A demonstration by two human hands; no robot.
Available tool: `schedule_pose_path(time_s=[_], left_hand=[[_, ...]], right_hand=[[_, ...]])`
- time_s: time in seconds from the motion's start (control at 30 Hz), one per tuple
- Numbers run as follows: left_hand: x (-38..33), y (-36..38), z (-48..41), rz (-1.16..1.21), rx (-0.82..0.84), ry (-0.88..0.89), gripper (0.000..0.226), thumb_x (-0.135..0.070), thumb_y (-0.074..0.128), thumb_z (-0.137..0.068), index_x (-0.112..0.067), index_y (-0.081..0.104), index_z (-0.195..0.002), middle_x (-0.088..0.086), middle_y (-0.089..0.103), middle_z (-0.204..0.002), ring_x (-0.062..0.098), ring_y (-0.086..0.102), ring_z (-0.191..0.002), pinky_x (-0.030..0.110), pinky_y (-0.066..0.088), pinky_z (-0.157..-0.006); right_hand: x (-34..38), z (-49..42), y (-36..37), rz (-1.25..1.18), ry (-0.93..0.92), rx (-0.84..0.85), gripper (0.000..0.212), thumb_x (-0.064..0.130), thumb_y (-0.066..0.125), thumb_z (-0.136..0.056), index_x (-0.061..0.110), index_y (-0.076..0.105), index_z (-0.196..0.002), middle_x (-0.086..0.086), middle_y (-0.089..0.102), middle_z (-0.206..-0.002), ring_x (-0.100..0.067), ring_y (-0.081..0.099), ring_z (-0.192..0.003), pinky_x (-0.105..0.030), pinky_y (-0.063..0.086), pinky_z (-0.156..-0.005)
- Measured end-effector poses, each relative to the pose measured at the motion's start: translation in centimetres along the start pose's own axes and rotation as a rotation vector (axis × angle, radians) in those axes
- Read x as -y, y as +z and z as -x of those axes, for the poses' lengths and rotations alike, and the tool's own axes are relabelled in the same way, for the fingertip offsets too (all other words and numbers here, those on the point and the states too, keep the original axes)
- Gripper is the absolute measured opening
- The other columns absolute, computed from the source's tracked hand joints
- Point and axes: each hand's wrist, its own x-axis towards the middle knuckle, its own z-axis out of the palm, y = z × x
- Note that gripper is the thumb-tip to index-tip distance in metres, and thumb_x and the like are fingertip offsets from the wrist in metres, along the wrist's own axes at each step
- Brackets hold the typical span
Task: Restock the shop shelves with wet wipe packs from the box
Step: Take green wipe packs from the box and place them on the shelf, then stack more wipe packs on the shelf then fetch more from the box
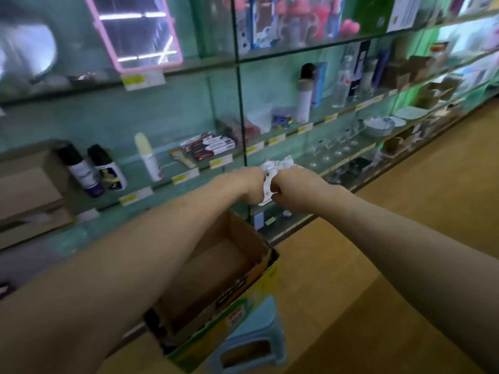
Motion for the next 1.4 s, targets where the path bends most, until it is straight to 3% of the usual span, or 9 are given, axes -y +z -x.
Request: schedule_pose_path(time_s=[0.2,0.3,0.43,0.53,0.73,1.0,1.1,1.2,1.4], left_hand=[[6.0,5.8,2.0,0.074,0.035,-0.005,0.027,-0.021,0.056,-0.092,-0.011,0.062,-0.116,0.01,0.063,-0.114,0.029,0.06,-0.098,0.033,0.045,-0.072],[8.4,9.4,1.9,0.089,0.108,-0.029,0.023,-0.021,0.057,-0.09,-0.014,0.064,-0.111,0.01,0.063,-0.112,0.026,0.06,-0.092,0.031,0.045,-0.07],[10.4,13.6,1.3,0.121,0.201,-0.08,0.042,-0.015,0.055,-0.089,-0.014,0.054,-0.131,0.009,0.057,-0.129,0.028,0.057,-0.109,0.038,0.051,-0.089],[11.2,16.3,1.1,0.216,0.262,-0.117,0.045,-0.021,0.054,-0.091,-0.013,0.051,-0.135,0.009,0.053,-0.136,0.026,0.055,-0.113,0.039,0.05,-0.096],[10.9,19.8,2.6,0.439,0.445,-0.08,0.05,-0.037,0.064,-0.089,-0.006,0.057,-0.128,0.007,0.061,-0.117,0.02,0.057,-0.096,0.031,0.049,-0.084],[11.5,22.5,3.1,0.294,0.656,-0.1,0.032,-0.033,0.065,-0.089,-0.007,0.059,-0.107,0.007,0.062,-0.101,0.023,0.063,-0.088,0.031,0.051,-0.069],[12.1,22.4,3.3,0.177,0.618,-0.125,0.02,-0.014,0.053,-0.093,-0.013,0.05,-0.073,0.004,0.048,-0.073,0.018,0.045,-0.061,0.028,0.034,-0.05],[12.1,19.9,3.5,0.098,0.556,-0.106,0.023,-0.007,0.045,-0.093,-0.014,0.046,-0.071,0.002,0.043,-0.07,0.016,0.039,-0.057,0.026,0.028,-0.047],[11.3,14.0,2.5,-0.016,0.41,-0.025,0.023,-0.011,0.047,-0.092,-0.015,0.044,-0.069,0.003,0.047,-0.073,0.018,0.046,-0.063,0.028,0.035,-0.05]], right_hand=[[7.0,-0.5,4.9,-0.06,-0.058,0.074,0.026,0.021,0.042,-0.098,0.013,0.043,-0.073,-0.001,0.039,-0.067,-0.022,0.043,-0.065,-0.03,0.034,-0.056],[8.8,-1.3,8.5,-0.083,-0.058,0.117,0.018,0.02,0.04,-0.1,0.012,0.049,-0.086,-0.001,0.04,-0.07,-0.023,0.044,-0.068,-0.03,0.032,-0.055],[9.8,-1.9,12.7,-0.118,-0.053,0.213,0.023,0.015,0.042,-0.098,0.015,0.04,-0.075,-0.002,0.042,-0.072,-0.023,0.044,-0.068,-0.032,0.034,-0.062],[10.3,-2.3,15.7,-0.125,-0.062,0.327,0.008,0.014,0.046,-0.094,0.012,0.053,-0.092,-0.008,0.058,-0.095,-0.027,0.053,-0.083,-0.032,0.039,-0.067],[11.7,-2.6,20.4,-0.096,-0.085,0.472,0.028,0.021,0.048,-0.094,0.015,0.056,-0.12,-0.01,0.062,-0.112,-0.029,0.058,-0.104,-0.033,0.042,-0.073],[12.2,-3.2,21.9,-0.145,-0.122,0.496,0.02,0.025,0.052,-0.094,0.018,0.066,-0.107,-0.005,0.064,-0.101,-0.025,0.057,-0.088,-0.031,0.04,-0.069],[12.6,-3.9,20.5,-0.131,-0.149,0.421,0.015,0.02,0.052,-0.093,0.016,0.065,-0.1,-0.004,0.063,-0.098,-0.023,0.052,-0.081,-0.031,0.037,-0.066],[12.9,-4.5,18.3,-0.127,-0.132,0.361,0.005,0.014,0.054,-0.091,0.017,0.055,-0.088,-0.002,0.055,-0.089,-0.023,0.052,-0.081,-0.031,0.038,-0.067],[10.8,-5.0,13.5,-0.119,-0.069,0.258,0.007,0.019,0.055,-0.092,0.015,0.061,-0.093,-0.002,0.054,-0.088,-0.022,0.049,-0.078,-0.031,0.036,-0.063]])
